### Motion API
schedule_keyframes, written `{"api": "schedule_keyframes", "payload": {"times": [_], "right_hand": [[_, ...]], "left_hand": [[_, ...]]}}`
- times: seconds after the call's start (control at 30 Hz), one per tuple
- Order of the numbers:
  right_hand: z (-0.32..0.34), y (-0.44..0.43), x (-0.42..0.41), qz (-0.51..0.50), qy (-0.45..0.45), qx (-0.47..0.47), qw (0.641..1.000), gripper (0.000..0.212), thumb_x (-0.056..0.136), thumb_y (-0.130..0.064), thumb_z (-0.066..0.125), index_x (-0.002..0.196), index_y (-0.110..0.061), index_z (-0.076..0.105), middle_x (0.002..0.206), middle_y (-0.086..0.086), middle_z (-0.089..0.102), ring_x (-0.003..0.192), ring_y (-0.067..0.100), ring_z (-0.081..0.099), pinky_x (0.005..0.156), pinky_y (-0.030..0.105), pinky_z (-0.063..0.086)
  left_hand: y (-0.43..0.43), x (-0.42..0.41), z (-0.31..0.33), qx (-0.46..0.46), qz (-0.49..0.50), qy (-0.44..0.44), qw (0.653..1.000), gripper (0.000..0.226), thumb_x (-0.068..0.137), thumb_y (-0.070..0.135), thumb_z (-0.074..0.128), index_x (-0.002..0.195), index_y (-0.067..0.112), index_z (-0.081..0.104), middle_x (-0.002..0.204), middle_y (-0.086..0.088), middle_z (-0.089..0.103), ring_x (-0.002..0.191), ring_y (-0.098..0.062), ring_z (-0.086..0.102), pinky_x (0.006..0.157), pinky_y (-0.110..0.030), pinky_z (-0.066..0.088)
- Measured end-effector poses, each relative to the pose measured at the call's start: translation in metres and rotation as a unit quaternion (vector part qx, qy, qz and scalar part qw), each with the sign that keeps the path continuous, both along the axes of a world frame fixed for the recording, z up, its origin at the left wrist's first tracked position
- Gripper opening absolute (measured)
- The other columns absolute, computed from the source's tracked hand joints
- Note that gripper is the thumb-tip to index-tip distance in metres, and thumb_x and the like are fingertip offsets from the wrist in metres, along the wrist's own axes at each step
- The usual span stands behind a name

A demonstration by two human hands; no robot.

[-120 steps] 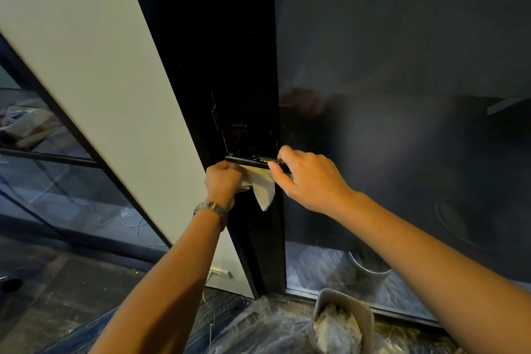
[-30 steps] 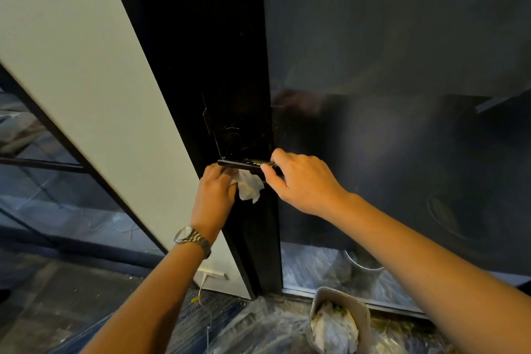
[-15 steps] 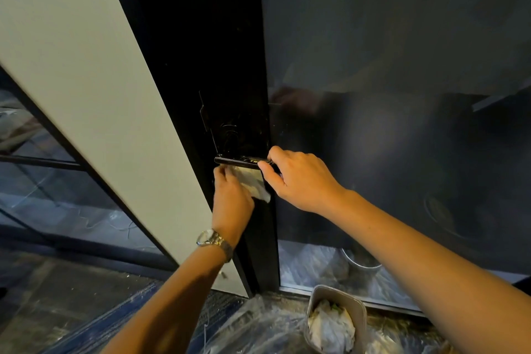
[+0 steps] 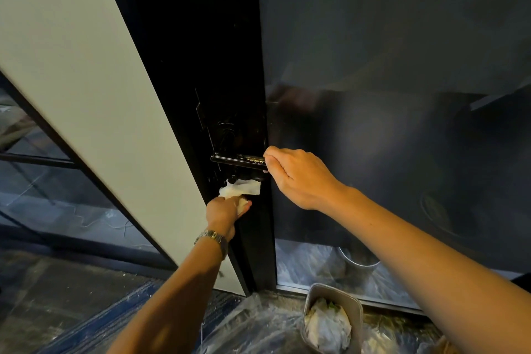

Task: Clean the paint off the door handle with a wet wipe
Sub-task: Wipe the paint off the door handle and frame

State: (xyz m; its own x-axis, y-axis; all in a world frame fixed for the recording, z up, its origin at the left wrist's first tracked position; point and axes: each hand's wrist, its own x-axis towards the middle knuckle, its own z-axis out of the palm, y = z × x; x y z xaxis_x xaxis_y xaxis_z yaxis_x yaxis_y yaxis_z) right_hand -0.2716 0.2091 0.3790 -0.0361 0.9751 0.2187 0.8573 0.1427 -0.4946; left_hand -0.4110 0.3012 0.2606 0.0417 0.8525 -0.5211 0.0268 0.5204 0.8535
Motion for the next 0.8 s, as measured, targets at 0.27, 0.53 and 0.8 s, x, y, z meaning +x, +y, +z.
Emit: {"api": "schedule_keyframes", "payload": {"times": [0.27,0.53,0.8], "right_hand": [[-0.001,-0.001,-0.001,-0.005,0.002,0.002,1.000,0.025,0.100,-0.025,0.031,0.098,-0.013,0.053,0.075,-0.009,0.047,0.065,0.011,0.046,0.059,0.028,0.036],[-0.005,0.002,-0.001,-0.005,-0.015,0.015,1.000,0.023,0.100,-0.026,0.031,0.095,-0.015,0.051,0.068,-0.014,0.041,0.057,0.010,0.044,0.052,0.024,0.031],[0.000,-0.002,-0.003,-0.011,-0.044,0.012,0.999,0.027,0.100,-0.028,0.031,0.104,-0.012,0.053,0.093,0.003,0.060,0.076,0.018,0.057,0.064,0.035,0.051]], "left_hand": [[-0.016,0.058,0.031,0.047,0.050,-0.045,0.997,0.026,0.084,0.005,0.056,0.106,-0.007,0.056,0.070,-0.007,0.056,0.060,-0.016,0.052,0.053,-0.023,0.044],[-0.017,0.044,0.018,0.019,0.007,0.009,1.000,0.028,0.090,0.015,0.048,0.113,0.003,0.055,0.081,-0.008,0.058,0.069,-0.017,0.056,0.053,-0.024,0.045],[-0.023,0.057,0.053,0.155,-0.053,-0.066,0.984,0.022,0.084,-0.005,0.044,0.068,0.008,0.051,0.062,-0.005,0.049,0.056,-0.014,0.047,0.047,-0.019,0.041]]}}
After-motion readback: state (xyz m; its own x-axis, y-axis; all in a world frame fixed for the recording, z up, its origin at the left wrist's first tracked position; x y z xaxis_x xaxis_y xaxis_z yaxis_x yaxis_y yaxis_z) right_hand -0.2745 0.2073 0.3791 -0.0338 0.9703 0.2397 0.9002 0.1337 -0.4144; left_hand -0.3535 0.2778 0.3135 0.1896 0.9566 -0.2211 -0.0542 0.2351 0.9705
